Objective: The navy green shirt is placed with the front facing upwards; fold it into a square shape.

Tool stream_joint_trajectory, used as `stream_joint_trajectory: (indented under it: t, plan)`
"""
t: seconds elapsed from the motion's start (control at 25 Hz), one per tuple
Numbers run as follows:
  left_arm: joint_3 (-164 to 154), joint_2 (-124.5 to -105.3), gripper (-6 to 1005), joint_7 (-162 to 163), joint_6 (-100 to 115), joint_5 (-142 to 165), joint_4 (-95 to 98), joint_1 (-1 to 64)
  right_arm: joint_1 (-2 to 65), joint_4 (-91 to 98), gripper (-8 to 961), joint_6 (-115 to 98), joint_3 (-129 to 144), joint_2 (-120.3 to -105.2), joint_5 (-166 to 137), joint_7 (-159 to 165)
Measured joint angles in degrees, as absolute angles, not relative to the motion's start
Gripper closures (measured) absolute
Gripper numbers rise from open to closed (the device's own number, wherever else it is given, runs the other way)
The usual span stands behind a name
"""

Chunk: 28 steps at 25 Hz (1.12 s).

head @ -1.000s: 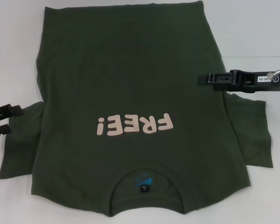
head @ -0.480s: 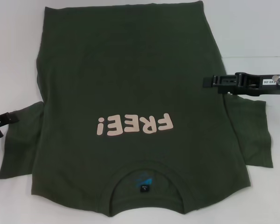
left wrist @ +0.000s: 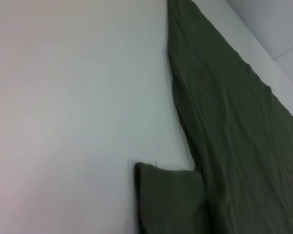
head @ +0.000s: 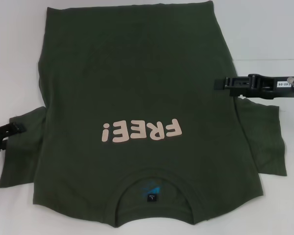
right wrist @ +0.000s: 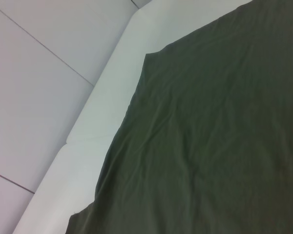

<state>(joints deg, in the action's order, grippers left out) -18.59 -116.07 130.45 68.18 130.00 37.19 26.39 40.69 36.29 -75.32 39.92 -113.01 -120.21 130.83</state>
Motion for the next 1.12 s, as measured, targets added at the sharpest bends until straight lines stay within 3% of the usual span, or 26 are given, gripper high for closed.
stream_joint_trajectory:
  t: [0.76, 1.12]
  plan:
    - [-20.8, -115.88, 182, 133.29, 69.5, 131.8, 38.34, 27.04, 39.68, 36.21, 117, -75.32, 38.29, -112.85, -120.14, 130.87]
    - [-20.89, -116.05, 630, 133.46, 69.16, 132.06, 39.4, 26.96, 39.37, 36.21, 117, -75.43, 37.1, -112.76, -120.15, 130.96]
